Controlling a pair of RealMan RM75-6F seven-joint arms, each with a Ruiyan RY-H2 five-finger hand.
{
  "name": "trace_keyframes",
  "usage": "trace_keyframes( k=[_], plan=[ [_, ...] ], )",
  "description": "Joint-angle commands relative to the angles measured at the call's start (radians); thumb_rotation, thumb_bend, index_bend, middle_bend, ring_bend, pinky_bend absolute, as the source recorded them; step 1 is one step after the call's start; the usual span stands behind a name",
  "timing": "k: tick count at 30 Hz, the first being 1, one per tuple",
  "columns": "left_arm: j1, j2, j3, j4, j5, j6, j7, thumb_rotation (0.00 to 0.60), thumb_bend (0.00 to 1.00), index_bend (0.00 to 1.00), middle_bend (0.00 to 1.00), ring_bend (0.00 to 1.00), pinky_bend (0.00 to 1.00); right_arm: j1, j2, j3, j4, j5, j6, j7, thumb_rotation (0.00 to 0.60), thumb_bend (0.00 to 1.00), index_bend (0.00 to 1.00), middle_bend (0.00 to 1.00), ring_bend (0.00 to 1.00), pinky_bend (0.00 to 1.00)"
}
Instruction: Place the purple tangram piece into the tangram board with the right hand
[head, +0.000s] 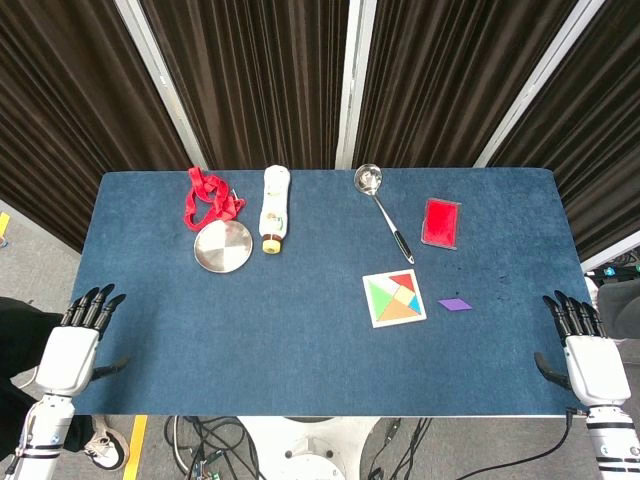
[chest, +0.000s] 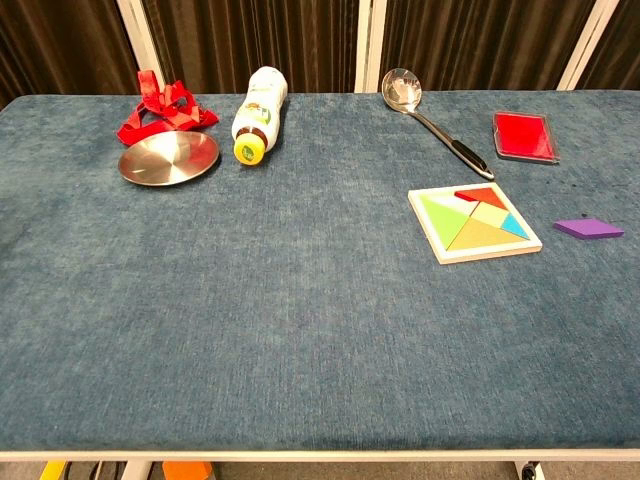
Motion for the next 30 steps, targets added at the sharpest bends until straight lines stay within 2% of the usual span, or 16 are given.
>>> trace_keyframes(
  k=[1,17,26,30],
  plan=[
    [0.001,0.001,0.0,-0.001,0.0,0.002,-0.001,0.6,0.03,0.12,0.05,0.0,0.14,-0.001,0.0,0.0,0.002,0.0,0.001,0.001,0.6,0.25,0.0,0.0,0.0,0.0],
    [0.002,0.002,0.001,0.003,-0.003,-0.001,-0.008,0.6,0.03,0.12,0.05,0.0,0.14,0.017,-0.028,0.011,0.035,0.023,-0.03,-0.009,0.6,0.24,0.0,0.0,0.0,0.0],
    [0.005,-0.017,0.011,0.031,-0.003,-0.011,-0.02,0.6,0.03,0.13,0.05,0.0,0.14,0.113,-0.091,0.049,0.124,0.068,-0.158,-0.08,0.6,0.25,0.0,0.0,0.0,0.0],
    [0.001,-0.022,0.008,0.037,-0.005,-0.014,-0.02,0.6,0.03,0.13,0.05,0.0,0.14,0.18,-0.122,0.059,0.207,0.039,-0.228,-0.028,0.6,0.26,0.0,0.0,0.0,0.0]
  ],
)
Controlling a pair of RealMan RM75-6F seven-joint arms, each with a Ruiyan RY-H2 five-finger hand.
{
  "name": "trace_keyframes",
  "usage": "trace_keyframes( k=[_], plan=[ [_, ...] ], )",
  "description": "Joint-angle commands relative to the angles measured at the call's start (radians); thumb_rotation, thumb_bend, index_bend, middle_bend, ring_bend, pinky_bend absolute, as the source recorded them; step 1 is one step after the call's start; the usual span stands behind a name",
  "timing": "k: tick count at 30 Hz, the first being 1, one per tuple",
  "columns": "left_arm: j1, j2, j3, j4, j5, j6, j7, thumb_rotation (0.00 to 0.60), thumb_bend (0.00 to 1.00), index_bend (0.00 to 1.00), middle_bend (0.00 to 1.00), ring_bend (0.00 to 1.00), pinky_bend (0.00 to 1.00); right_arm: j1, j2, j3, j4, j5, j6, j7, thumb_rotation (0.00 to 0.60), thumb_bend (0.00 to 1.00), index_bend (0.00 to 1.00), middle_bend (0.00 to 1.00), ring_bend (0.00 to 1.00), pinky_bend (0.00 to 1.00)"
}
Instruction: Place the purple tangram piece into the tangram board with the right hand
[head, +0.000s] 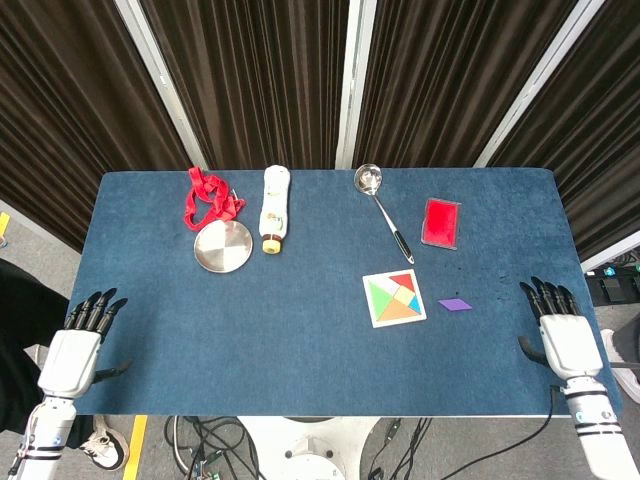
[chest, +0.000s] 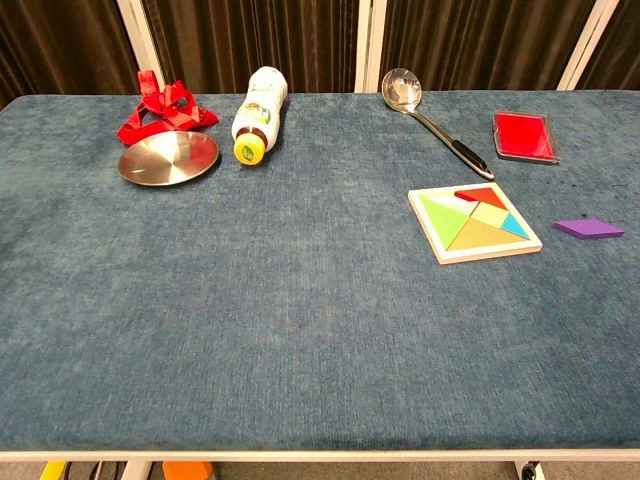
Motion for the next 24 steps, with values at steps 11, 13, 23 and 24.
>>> trace_keyframes(
  k=[11,13,23,24],
  plan=[
    [-0.008,-0.005,0.001,-0.001,-0.005,-0.019,0.015,0.6,0.03,0.13,0.05,0.0,0.14,0.171,-0.119,-0.011,0.273,-0.078,-0.19,0.149,0.6,0.27,0.0,0.0,0.0,0.0],
    [-0.008,-0.006,0.001,-0.006,-0.006,-0.019,0.022,0.6,0.03,0.13,0.05,0.0,0.14,0.188,-0.128,-0.016,0.287,-0.086,-0.205,0.168,0.6,0.27,0.0,0.0,0.0,0.0],
    [-0.013,-0.006,0.001,-0.016,-0.01,-0.03,0.035,0.6,0.03,0.13,0.05,0.0,0.14,0.231,-0.148,-0.053,0.283,-0.104,-0.263,0.217,0.6,0.23,0.0,0.0,0.0,0.0],
    [-0.013,-0.006,0.002,-0.016,-0.011,-0.03,0.035,0.6,0.03,0.13,0.05,0.0,0.14,0.233,-0.144,-0.054,0.278,-0.099,-0.27,0.213,0.6,0.22,0.0,0.0,0.0,0.0]
  ],
)
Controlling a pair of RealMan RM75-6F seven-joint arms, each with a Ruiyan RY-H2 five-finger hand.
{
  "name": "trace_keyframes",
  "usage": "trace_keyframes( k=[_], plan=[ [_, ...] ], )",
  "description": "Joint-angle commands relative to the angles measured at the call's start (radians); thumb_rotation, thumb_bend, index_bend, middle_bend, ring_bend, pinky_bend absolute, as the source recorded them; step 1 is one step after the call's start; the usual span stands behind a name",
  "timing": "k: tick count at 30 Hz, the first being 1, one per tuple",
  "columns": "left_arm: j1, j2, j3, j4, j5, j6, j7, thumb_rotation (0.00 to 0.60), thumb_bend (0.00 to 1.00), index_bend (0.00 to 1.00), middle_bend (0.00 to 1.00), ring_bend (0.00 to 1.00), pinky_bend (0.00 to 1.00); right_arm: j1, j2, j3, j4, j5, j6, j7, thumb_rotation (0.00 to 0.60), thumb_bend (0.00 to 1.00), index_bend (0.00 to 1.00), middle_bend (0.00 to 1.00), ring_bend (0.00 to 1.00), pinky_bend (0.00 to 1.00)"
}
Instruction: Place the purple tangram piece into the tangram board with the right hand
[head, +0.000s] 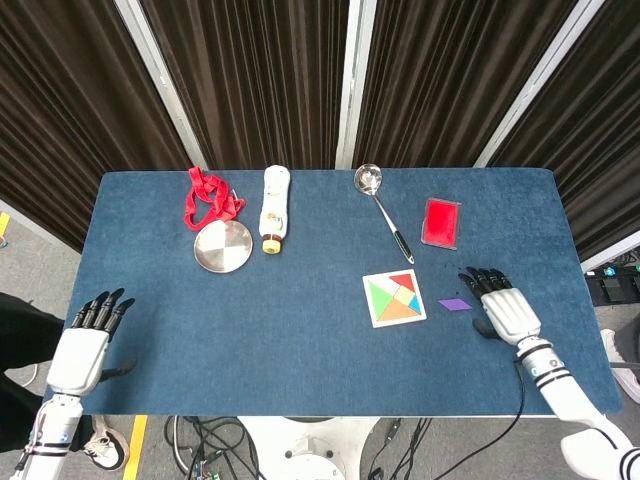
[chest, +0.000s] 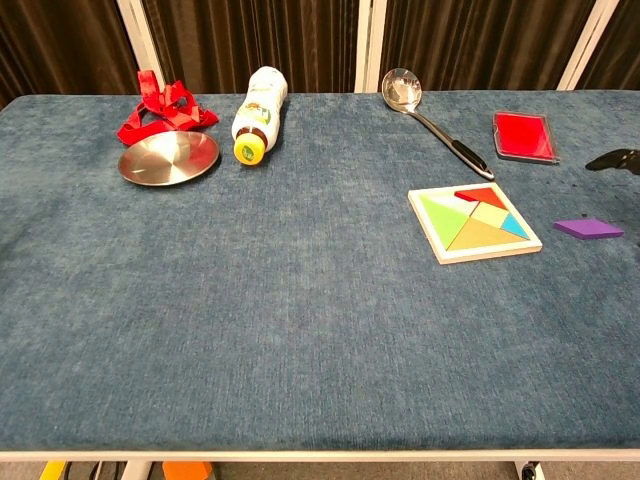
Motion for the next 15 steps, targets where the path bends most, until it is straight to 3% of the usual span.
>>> trace_keyframes(
  k=[1,6,15],
  plan=[
    [0.0,0.0,0.001,0.0,-0.001,-0.001,-0.001,0.6,0.03,0.13,0.05,0.0,0.14,0.008,0.009,-0.006,-0.017,0.012,-0.02,-0.009,0.6,0.2,0.0,0.0,0.0,0.0],
    [-0.001,-0.004,0.001,0.006,-0.004,-0.004,-0.006,0.6,0.03,0.13,0.05,0.0,0.14,0.021,0.025,-0.006,-0.042,0.024,-0.032,-0.029,0.6,0.2,0.03,0.0,0.0,0.0],
    [-0.002,-0.007,0.001,0.008,-0.01,-0.009,-0.006,0.6,0.03,0.13,0.05,0.0,0.14,0.057,0.026,0.003,-0.057,0.061,-0.085,-0.059,0.6,0.2,0.2,0.0,0.0,0.0]
  ],
)
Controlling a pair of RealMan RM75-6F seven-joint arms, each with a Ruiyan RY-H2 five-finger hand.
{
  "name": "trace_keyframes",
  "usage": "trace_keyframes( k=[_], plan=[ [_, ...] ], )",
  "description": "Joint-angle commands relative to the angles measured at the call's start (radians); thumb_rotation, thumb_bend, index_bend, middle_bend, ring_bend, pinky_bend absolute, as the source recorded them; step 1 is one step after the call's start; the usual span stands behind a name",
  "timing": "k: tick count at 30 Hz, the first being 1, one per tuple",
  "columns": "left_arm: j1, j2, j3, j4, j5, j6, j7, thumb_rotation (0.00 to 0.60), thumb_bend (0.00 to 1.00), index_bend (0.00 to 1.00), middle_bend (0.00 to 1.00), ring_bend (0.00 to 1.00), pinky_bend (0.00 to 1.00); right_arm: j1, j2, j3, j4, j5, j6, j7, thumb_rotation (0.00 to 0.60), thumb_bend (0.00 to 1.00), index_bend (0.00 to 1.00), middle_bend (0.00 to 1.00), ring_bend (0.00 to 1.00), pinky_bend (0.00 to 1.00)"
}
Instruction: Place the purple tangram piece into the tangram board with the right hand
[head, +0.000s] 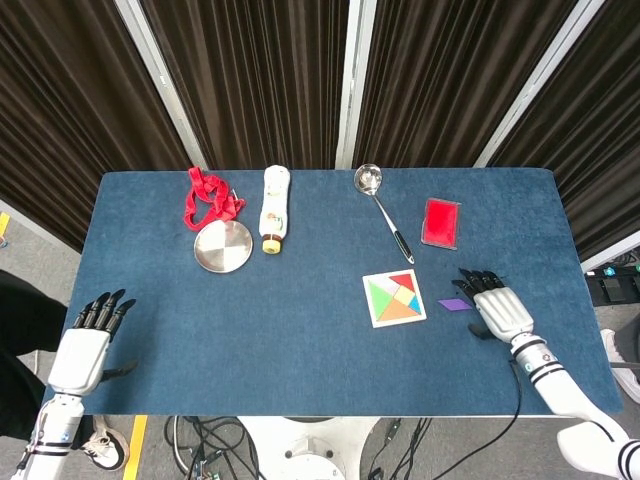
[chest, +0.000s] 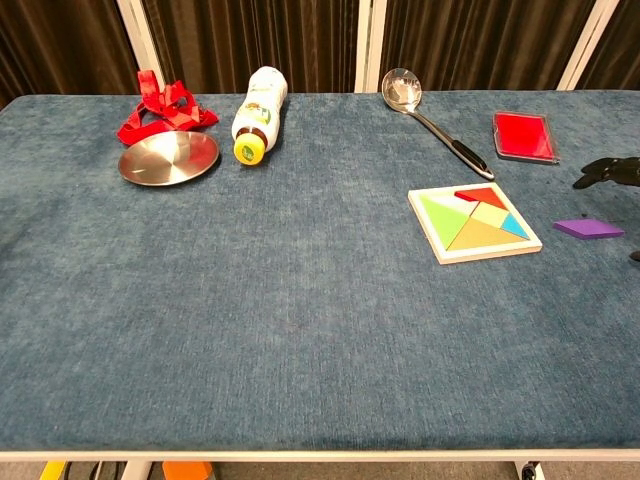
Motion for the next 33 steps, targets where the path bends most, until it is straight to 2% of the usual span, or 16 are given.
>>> trace_keyframes(
  k=[1,13,33],
  plan=[
    [0.0,0.0,0.0,0.001,-0.002,-0.002,-0.001,0.6,0.03,0.13,0.05,0.0,0.14,0.008,-0.005,0.005,0.001,0.006,-0.002,-0.008,0.6,0.2,0.23,0.0,0.0,0.0],
    [-0.001,-0.002,0.0,0.003,-0.008,-0.006,-0.007,0.6,0.03,0.13,0.05,0.0,0.14,0.032,-0.014,0.009,0.006,0.04,-0.028,-0.04,0.6,0.21,0.26,0.0,0.0,0.0],
    [0.0,-0.004,0.004,0.005,-0.009,-0.009,-0.008,0.6,0.03,0.13,0.05,0.0,0.14,0.045,-0.027,0.005,0.011,0.07,-0.035,-0.068,0.6,0.21,0.39,0.0,0.0,0.0]
  ],
)
